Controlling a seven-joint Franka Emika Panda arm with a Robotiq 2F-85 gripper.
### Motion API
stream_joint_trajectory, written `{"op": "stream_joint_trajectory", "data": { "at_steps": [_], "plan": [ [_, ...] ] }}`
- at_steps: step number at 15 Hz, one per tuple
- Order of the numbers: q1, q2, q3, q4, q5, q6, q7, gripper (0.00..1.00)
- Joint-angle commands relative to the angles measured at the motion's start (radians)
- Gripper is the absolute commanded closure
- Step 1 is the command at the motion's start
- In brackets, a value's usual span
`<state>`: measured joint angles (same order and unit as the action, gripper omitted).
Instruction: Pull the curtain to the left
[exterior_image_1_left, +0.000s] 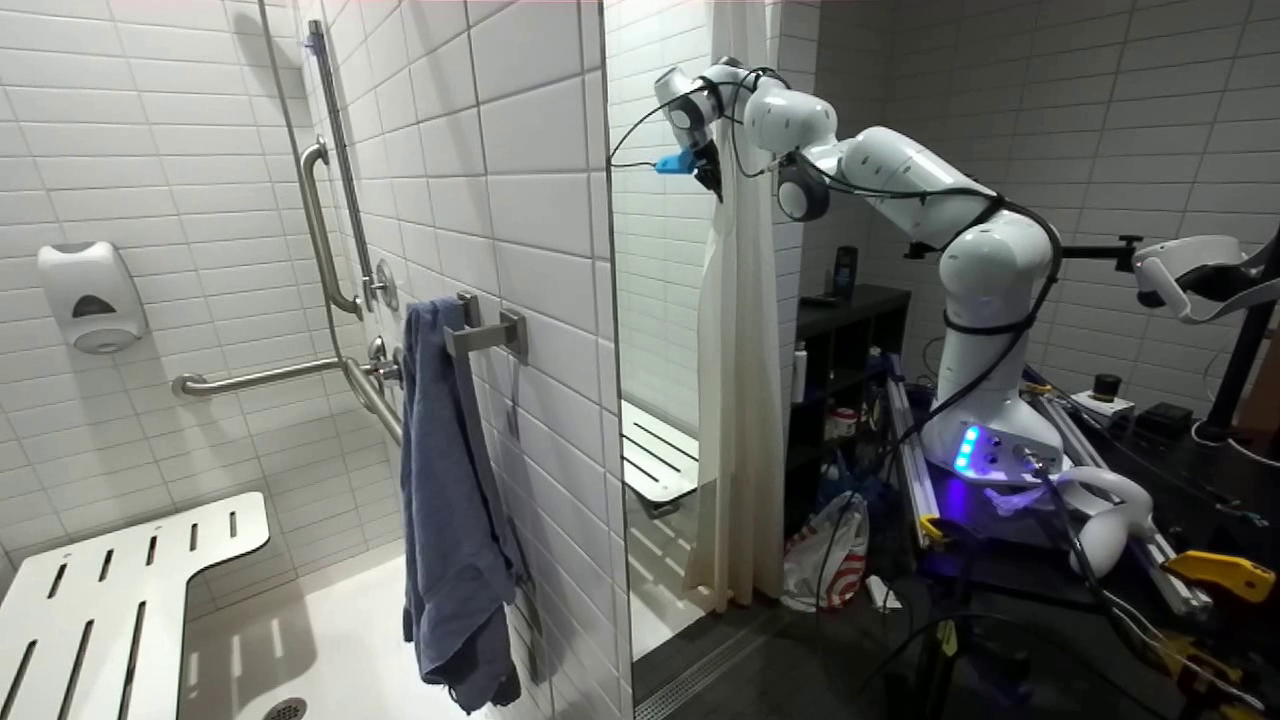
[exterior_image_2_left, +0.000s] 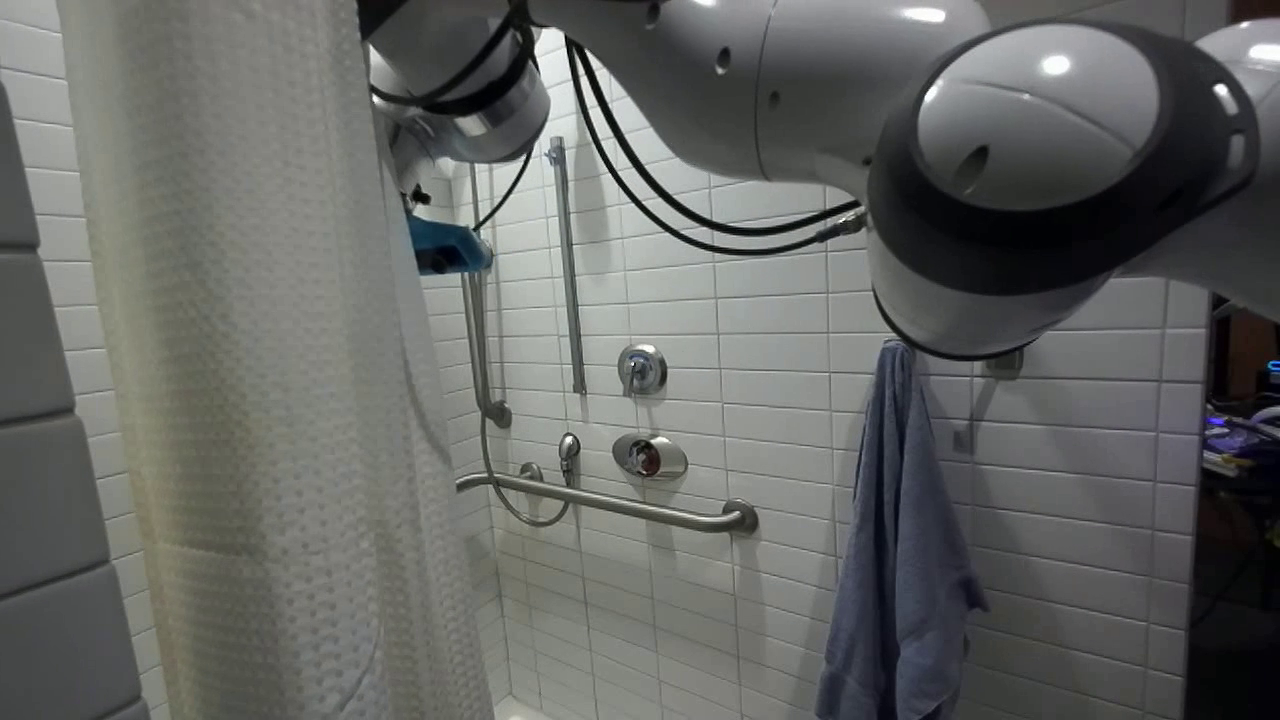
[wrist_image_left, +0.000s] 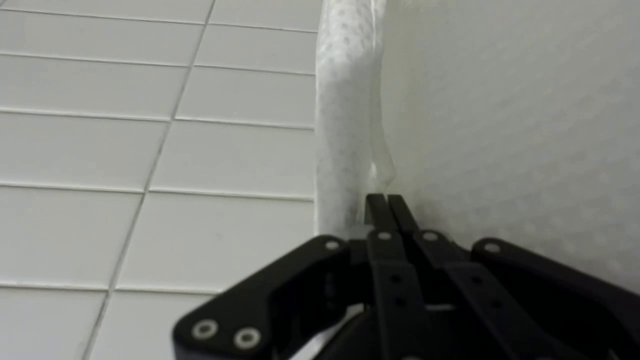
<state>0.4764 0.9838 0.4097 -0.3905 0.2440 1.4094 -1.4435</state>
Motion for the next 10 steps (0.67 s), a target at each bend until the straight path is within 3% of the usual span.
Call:
{"op": "stream_joint_trajectory", "data": {
  "at_steps": [1, 2, 3, 4, 5, 6, 7, 8, 9, 10],
  "plan": [
    [0.002, 0.020, 0.005, -0.078, -0.006, 0.027, -0.045, 0.99],
    [0.036, 0.087, -0.016, 0.053, 0.004, -0.033, -0.040, 0.99],
    [0.000, 0.021, 0.015, -0.079, 0.000, 0.016, -0.056, 0.99],
    [0.000, 0.023, 0.019, -0.079, 0.003, 0.013, -0.066, 0.99],
    [0.036, 0.090, -0.003, 0.051, 0.016, -0.051, -0.064, 0.99],
    [0.000, 0.022, 0.028, -0.084, 0.010, -0.007, -0.087, 0.99],
    [0.002, 0.021, 0.028, -0.087, 0.007, -0.019, -0.097, 0.99],
    [0.040, 0.086, 0.004, 0.044, 0.018, -0.084, -0.091, 0.99],
    [0.042, 0.087, 0.004, 0.046, 0.019, -0.101, -0.097, 0.99],
    [0.006, 0.018, 0.031, -0.087, 0.006, -0.062, -0.116, 0.99]
  ]
}}
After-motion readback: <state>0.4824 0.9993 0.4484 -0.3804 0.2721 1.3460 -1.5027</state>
